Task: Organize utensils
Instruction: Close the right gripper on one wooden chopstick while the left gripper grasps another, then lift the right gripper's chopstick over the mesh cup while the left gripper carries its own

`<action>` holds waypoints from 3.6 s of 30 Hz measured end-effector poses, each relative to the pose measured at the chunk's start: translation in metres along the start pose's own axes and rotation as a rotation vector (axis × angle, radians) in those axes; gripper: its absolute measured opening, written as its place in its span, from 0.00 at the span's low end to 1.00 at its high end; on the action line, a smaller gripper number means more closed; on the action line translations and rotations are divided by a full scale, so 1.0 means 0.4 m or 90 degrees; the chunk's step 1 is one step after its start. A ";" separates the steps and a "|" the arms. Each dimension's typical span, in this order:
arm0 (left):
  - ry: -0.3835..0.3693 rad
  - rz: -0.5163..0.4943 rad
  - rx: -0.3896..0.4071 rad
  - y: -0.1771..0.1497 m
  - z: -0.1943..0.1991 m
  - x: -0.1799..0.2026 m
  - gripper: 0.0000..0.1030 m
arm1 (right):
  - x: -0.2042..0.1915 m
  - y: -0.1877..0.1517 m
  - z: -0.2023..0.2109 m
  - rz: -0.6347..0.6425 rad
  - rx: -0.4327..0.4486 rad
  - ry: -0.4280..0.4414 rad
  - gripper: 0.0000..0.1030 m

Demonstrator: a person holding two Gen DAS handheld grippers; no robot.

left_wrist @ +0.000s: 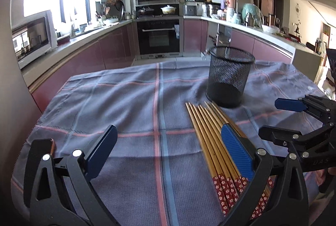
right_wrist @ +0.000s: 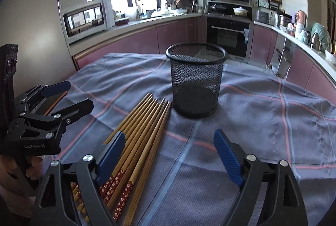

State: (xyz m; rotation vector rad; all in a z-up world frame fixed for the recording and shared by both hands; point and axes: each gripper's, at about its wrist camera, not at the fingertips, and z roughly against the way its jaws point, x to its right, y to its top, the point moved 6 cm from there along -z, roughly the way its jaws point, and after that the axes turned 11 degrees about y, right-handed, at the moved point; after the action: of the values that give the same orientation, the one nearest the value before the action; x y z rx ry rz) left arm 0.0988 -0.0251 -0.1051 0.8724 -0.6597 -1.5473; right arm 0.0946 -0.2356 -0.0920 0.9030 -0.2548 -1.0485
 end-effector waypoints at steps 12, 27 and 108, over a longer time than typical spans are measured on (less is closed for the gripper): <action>-0.028 -0.073 -0.111 -0.052 -0.110 0.080 0.72 | 0.012 -0.046 -0.071 -0.045 -0.089 0.030 0.41; -0.056 -0.092 -0.162 -0.058 -0.145 0.105 0.60 | 0.014 -0.030 -0.105 -0.028 -0.116 0.007 0.38; -0.220 0.147 0.134 0.601 -0.103 0.209 0.07 | 0.159 0.463 0.180 -0.008 0.280 0.052 0.05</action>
State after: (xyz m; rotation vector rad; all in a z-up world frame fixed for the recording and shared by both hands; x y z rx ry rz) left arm 0.2650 -0.1432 0.0530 0.6575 -1.1497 -1.4462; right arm 0.2036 -0.2907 0.0773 1.3417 -0.4214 -0.9804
